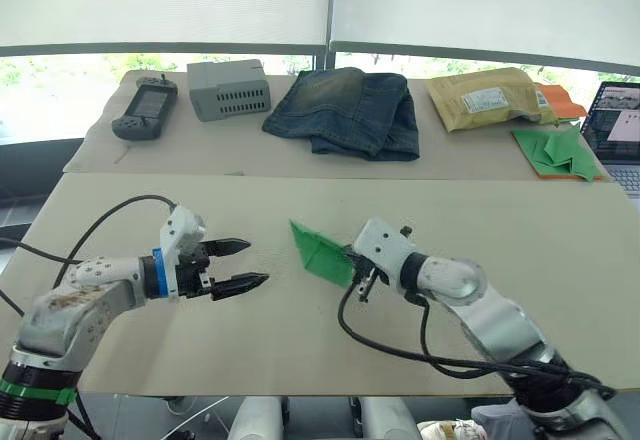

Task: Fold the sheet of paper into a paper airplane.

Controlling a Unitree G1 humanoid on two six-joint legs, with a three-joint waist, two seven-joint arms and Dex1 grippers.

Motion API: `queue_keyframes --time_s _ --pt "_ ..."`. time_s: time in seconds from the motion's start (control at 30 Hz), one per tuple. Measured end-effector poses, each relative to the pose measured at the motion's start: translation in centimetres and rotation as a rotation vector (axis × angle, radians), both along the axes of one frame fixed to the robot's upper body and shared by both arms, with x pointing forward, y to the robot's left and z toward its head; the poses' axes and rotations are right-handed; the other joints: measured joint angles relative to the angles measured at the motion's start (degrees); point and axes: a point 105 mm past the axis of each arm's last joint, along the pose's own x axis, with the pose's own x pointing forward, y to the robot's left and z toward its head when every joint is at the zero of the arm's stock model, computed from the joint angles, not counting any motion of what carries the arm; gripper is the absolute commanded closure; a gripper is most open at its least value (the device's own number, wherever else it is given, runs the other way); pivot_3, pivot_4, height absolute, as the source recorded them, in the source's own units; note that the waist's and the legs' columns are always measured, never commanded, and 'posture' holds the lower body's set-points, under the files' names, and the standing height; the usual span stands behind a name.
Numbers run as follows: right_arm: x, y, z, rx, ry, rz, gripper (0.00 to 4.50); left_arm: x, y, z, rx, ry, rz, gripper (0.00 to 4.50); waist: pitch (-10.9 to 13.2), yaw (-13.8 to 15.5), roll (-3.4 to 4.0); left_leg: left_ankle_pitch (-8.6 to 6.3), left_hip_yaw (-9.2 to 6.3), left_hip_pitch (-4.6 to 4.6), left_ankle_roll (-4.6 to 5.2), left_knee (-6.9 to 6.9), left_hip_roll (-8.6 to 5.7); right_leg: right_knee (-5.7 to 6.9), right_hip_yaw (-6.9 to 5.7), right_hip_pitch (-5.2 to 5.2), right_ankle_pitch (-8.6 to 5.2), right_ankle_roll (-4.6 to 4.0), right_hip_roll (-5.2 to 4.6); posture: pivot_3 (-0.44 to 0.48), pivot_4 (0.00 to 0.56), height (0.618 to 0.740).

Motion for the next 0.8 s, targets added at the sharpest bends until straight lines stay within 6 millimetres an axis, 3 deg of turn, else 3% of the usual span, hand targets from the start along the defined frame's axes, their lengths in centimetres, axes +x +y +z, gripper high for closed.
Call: queue_keyframes --time_s 0.17,0.37,0.73,0.8 --pt "-0.2 -2.4 -1.1 -0.167 -0.126 0.241 4.48 -0.4 -0.3 0.3 -0.025 0.041 -0.049 0.0 0.01 -0.01 -0.01 -0.02 0.02 0.03 0.02 0.06 0.0 -0.01 0.02 0.07 0.01 -0.02 0.06 0.0 0.15 0.728" --pt "0.9 -3.3 -1.3 -0.279 -0.289 0.439 4.48 -0.5 -0.9 -0.3 0.001 0.052 -0.085 0.0 0.02 -0.38 -0.01 -0.02 0.05 0.05 0.02 0.09 0.21 0.04 0.09 0.04 0.12 -0.23 0.28 0.0 0.15 0.728" --pt "1.3 -3.2 -2.2 -0.295 -0.326 0.496 4.48 -0.4 -1.2 -0.7 0.038 0.048 -0.105 0.0 0.02 -0.27 -0.01 -0.02 0.04 0.05 0.02 0.13 0.33 0.12 0.1 0.04 0.31 -0.58 0.28 0.0 0.15 0.728" --pt "1.4 -3.2 -2.3 -0.281 -0.314 0.473 3.9 -0.3 -1.3 -0.4 0.037 0.038 -0.111 0.0 0.02 -0.2 0.0 -0.02 0.04 0.05 0.02 0.14 0.32 0.13 0.1 0.04 0.31 -0.58 0.28 0.0 0.15 0.728"
